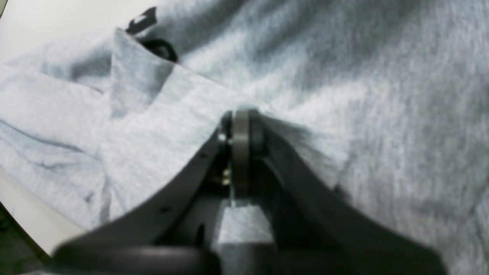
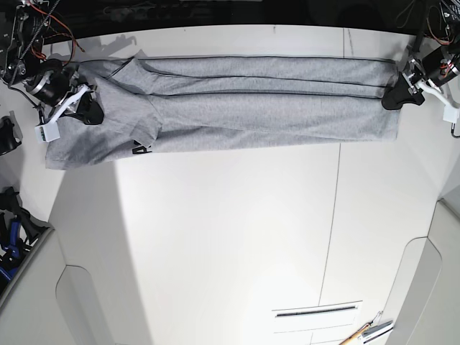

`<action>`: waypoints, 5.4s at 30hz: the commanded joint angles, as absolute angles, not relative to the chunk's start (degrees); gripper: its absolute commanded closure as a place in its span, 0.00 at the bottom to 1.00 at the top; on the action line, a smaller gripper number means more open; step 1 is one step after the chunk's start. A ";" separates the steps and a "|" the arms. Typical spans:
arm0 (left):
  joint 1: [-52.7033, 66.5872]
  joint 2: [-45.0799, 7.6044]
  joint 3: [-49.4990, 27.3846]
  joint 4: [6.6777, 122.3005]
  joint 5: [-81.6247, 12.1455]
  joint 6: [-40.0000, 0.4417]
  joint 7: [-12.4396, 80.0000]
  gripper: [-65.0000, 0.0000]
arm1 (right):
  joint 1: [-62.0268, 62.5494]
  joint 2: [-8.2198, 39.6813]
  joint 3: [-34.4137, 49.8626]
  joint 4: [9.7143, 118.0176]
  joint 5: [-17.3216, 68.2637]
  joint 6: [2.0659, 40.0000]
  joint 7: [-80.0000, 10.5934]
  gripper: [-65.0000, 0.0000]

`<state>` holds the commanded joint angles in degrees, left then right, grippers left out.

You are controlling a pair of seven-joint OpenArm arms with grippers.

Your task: Fold the T-shirt properly

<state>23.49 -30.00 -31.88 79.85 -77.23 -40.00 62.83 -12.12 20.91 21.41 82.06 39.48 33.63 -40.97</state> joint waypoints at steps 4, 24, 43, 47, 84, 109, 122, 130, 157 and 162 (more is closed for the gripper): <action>23.16 -29.98 -31.88 79.88 -78.76 -40.00 62.89 0.35 | -12.10 20.91 21.41 82.06 39.46 33.65 -40.97 1.00; 22.55 -29.19 -28.91 79.90 -78.39 -40.00 64.93 0.65 | -12.10 20.93 21.41 82.06 39.46 33.65 -40.97 1.00; 21.76 -29.21 -28.12 88.55 -64.60 -40.00 54.57 1.00 | -12.10 20.93 22.50 89.27 45.06 33.67 -41.19 1.00; 21.76 -29.21 -28.10 92.77 -60.69 -40.00 52.34 1.00 | -12.10 20.93 24.62 95.72 45.06 33.67 -42.48 1.00; 21.91 -21.76 2.79 126.72 -29.21 -29.56 48.97 1.00 | -12.10 20.93 26.13 98.67 42.22 33.65 -42.70 1.00; 21.76 -20.67 19.73 118.69 -21.61 -27.73 38.41 0.44 | -12.12 20.93 26.13 98.65 42.19 33.63 -42.70 1.00; 21.76 -15.07 19.70 118.43 -23.35 -28.32 40.53 0.44 | -12.10 20.93 26.15 98.67 42.19 33.63 -42.72 1.00; 21.76 -15.07 19.70 118.85 -23.38 -28.34 40.95 0.44 | -12.10 20.93 27.09 98.65 42.19 33.04 -42.70 0.69; 21.78 -15.09 19.68 125.89 -19.73 -25.65 43.51 0.45 | -12.10 25.65 37.52 77.56 51.48 34.59 -49.15 0.39; 21.78 -15.09 18.94 125.64 -18.15 -25.43 43.53 0.45 | -12.10 25.65 29.56 77.56 52.12 34.74 -49.08 0.39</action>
